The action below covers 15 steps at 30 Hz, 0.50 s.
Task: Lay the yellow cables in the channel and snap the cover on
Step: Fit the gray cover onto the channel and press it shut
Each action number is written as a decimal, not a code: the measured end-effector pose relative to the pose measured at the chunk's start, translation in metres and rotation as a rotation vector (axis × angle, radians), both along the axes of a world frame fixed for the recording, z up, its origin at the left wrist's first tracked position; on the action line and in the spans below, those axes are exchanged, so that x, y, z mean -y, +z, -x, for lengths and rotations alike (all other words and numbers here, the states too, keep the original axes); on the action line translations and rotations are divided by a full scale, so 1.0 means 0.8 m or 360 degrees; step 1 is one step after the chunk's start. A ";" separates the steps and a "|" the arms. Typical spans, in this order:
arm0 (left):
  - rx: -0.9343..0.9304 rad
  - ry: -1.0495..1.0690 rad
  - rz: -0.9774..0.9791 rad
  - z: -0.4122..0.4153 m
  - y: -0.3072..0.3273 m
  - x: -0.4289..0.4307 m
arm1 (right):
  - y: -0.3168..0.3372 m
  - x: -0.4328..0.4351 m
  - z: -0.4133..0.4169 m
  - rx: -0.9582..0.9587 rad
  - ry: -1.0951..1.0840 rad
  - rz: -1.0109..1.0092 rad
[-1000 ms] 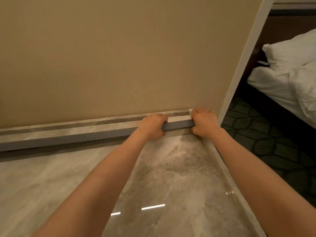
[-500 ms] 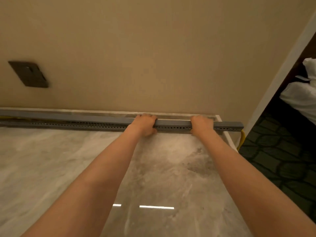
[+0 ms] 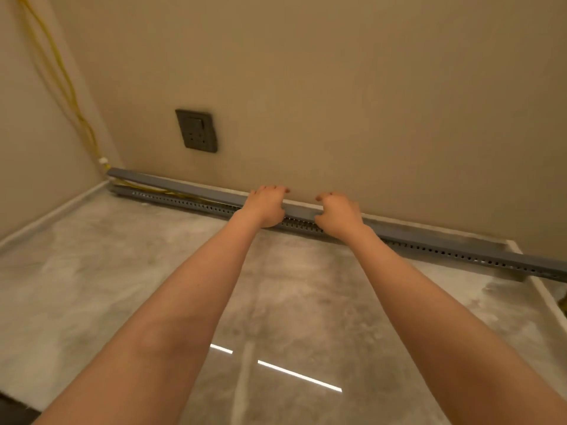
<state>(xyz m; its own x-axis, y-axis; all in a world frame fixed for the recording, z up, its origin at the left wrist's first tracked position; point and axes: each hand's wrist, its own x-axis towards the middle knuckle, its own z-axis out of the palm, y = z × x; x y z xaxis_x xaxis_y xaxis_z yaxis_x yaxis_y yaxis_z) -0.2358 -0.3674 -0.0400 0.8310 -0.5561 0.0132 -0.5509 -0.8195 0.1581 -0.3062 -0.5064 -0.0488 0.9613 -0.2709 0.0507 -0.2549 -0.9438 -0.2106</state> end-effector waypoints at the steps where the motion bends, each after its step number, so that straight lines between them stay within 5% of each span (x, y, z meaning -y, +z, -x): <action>1: -0.0020 0.0045 0.0018 -0.012 0.002 -0.024 | 0.002 -0.021 -0.014 0.0005 0.0026 -0.0032; 15: -0.0101 0.0141 0.0156 -0.126 0.016 -0.205 | 0.008 -0.219 -0.139 -0.0007 0.0058 -0.0217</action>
